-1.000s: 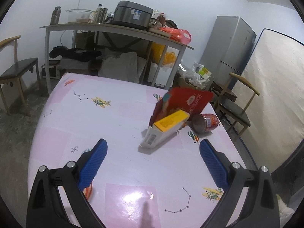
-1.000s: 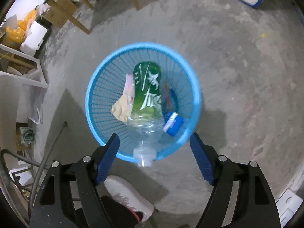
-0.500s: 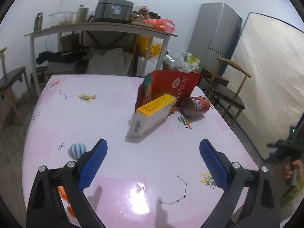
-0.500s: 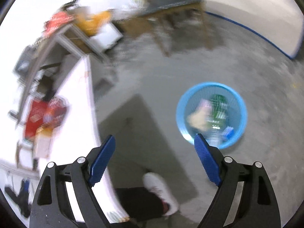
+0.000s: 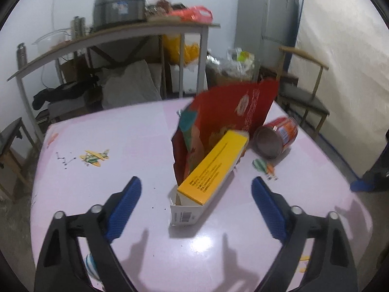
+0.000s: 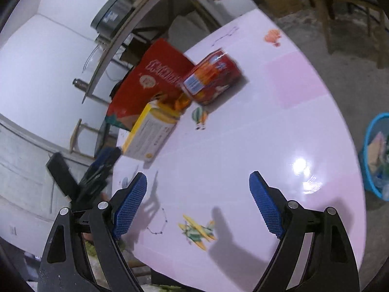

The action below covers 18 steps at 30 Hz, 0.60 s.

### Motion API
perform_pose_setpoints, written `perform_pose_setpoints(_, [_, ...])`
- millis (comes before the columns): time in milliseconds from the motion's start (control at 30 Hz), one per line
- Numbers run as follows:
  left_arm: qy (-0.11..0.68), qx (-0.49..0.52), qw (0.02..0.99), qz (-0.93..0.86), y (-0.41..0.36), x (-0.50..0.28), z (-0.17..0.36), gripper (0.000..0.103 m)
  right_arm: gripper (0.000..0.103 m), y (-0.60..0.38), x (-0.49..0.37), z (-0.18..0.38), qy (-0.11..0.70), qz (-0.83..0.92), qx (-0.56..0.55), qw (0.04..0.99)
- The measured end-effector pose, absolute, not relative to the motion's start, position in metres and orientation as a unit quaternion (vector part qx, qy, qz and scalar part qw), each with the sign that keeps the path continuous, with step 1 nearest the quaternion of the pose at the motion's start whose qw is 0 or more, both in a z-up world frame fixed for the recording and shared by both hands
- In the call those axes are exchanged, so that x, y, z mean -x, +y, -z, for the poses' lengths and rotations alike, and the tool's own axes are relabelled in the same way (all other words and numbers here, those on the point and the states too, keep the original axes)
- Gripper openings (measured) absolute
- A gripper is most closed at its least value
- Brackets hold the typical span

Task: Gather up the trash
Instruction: 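Bring both tools back over the table toward the medicine box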

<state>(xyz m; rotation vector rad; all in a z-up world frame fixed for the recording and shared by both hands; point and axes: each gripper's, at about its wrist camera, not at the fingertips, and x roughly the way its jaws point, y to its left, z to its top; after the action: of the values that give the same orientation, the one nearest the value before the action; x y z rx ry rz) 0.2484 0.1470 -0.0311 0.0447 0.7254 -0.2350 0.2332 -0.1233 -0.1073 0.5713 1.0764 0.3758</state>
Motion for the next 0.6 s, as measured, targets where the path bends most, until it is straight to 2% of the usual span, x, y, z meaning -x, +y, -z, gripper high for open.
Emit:
perform_pose_setpoints(67, [0.359,-0.021,0.925,0.125,0.146,-0.250,0.036,0.066,0.082,-0.119,-0.237,0.107,0.507,-0.175,-0.261,0.803])
perform_pose_setpoints(167, [0.345,-0.023,0.926,0.149,0.140,-0.239,0.034,0.050,0.082,-0.119,-0.235,0.106,0.509,-0.167,-0.260,0.803])
perform_pose_setpoints(233, [0.336,-0.040,0.926,0.166,0.130,-0.227,0.031,0.044,0.082,-0.124,-0.234,0.108,0.512,-0.157,-0.264,0.802])
perform_pose_setpoints(400, [0.340,-0.072,0.914,0.211,0.105,-0.194,0.033,0.043,0.082,-0.131,-0.232,0.113,0.517,-0.144,-0.274,0.798])
perform_pose_setpoints(467, [0.356,-0.052,0.902,0.238,0.100,-0.183,0.037,0.044,0.082,-0.130,-0.232,0.114,0.518,-0.145,-0.274,0.798])
perform_pose_setpoints(500, [0.368,-0.035,0.894,0.252,0.100,-0.178,0.039,0.046,0.082,-0.128,-0.232,0.113,0.518,-0.147,-0.274,0.797])
perform_pose_setpoints(567, [0.383,-0.002,0.884,0.269,0.101,-0.169,0.042,0.060,0.082,-0.123,-0.232,0.113,0.520,-0.154,-0.271,0.795])
perform_pose_setpoints(600, [0.383,0.016,0.882,0.274,0.104,-0.165,0.042,0.063,0.082,-0.120,-0.233,0.113,0.523,-0.156,-0.268,0.794])
